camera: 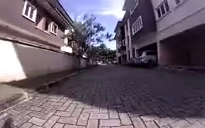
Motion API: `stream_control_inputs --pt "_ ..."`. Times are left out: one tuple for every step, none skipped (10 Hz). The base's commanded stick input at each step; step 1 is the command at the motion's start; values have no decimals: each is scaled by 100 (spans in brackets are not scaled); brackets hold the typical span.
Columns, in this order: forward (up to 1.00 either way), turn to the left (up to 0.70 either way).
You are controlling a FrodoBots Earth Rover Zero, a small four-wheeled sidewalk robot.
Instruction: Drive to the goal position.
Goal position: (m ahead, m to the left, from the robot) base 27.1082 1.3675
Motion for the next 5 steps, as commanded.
stream_control_inputs --pt "69 3" --pt "69 3" --pt "69 3" --pt "69 3" --pt "69 3"
